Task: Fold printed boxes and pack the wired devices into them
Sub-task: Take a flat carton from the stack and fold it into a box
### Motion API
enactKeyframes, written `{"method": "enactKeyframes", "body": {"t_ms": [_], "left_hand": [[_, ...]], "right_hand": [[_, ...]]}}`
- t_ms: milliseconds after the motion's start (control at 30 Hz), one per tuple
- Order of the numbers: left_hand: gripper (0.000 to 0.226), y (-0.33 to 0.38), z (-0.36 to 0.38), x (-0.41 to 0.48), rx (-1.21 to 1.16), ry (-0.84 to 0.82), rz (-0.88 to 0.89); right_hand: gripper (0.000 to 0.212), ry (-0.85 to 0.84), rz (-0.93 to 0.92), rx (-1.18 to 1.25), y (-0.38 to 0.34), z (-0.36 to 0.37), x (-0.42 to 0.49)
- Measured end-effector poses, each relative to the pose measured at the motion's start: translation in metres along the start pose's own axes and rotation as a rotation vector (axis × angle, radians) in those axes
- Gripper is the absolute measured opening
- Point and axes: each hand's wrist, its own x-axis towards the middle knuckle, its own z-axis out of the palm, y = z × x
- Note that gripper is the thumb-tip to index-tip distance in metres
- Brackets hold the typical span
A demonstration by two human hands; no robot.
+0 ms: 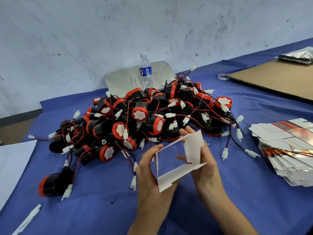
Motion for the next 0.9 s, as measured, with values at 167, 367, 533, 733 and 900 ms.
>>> {"method": "enactKeyframes", "body": {"t_ms": [167, 367, 533, 733, 900], "left_hand": [[0.071, -0.001, -0.001, -0.003, 0.01, -0.024, -0.073], [0.08, 0.002, -0.001, -0.003, 0.031, -0.047, -0.125], [0.064, 0.009, -0.003, -0.005, -0.044, -0.123, -0.146], [0.041, 0.017, -0.002, -0.005, -0.136, -0.115, -0.152], [0.033, 0.023, -0.002, -0.002, -0.228, -0.049, -0.111]], "right_hand": [[0.037, 0.037, -0.033, -0.063, 0.004, -0.002, -0.004], [0.034, 0.065, -0.012, -0.038, 0.004, -0.004, -0.005], [0.04, 0.108, -0.036, -0.02, 0.005, -0.005, -0.008], [0.045, 0.096, -0.065, -0.072, 0.004, -0.004, -0.012], [0.041, 0.079, -0.057, -0.045, 0.002, -0.002, -0.011]]}}
